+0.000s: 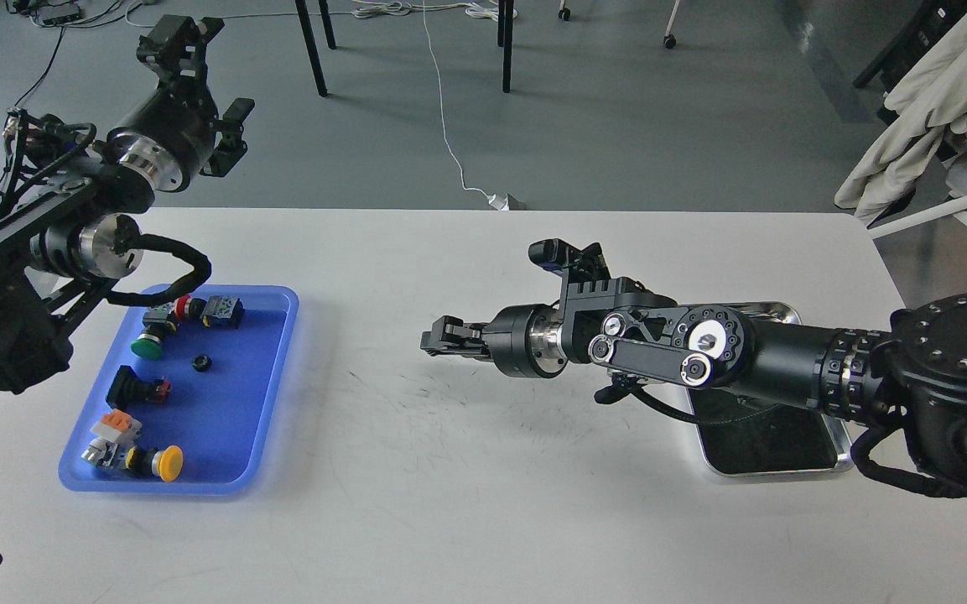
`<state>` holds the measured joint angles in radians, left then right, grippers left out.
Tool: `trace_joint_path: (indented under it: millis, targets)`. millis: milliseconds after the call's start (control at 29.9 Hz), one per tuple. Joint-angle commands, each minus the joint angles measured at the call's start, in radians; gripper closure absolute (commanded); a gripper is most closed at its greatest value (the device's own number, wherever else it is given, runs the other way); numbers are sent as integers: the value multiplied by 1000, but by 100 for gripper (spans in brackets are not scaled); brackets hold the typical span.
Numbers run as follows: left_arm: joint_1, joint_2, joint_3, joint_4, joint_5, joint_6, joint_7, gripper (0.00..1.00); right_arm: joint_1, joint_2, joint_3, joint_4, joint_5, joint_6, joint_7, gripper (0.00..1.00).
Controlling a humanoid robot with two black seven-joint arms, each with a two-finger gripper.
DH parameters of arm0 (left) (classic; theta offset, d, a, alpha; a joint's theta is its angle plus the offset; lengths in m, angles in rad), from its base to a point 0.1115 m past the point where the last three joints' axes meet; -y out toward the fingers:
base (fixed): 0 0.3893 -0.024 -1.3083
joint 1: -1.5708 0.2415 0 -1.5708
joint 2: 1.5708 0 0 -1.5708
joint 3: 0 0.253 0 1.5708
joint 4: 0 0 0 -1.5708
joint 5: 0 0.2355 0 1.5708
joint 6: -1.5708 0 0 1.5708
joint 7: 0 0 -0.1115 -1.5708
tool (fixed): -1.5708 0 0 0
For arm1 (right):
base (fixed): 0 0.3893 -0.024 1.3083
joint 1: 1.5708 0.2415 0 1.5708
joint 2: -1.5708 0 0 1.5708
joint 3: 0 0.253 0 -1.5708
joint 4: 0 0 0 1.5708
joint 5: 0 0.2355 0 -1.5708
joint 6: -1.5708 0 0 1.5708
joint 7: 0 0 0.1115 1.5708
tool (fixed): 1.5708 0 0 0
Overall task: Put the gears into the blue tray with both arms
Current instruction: 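Carry the black part with the right gripper to mid-table and release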
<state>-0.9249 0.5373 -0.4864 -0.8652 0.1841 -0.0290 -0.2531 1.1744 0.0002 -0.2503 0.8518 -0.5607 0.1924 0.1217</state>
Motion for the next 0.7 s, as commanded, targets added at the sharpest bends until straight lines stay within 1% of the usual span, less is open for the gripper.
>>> trace_joint_path:
  millis: [0,334,569,669]
  targets:
    - [0,1,0,0,0,0,-2,2,-9,0,3,10,45,2,1,95]
    - [1,1,-15,0,0,0,0,2,-21,0,2,52,59,2,-8,94]
    - [3,1,-17,0,0,0,-2,2,-75,0,0,66,58,2,-11,93]
    - [3,1,-17,0,2,0,-2,2,-81,0,0,66,56,1,-11,91]
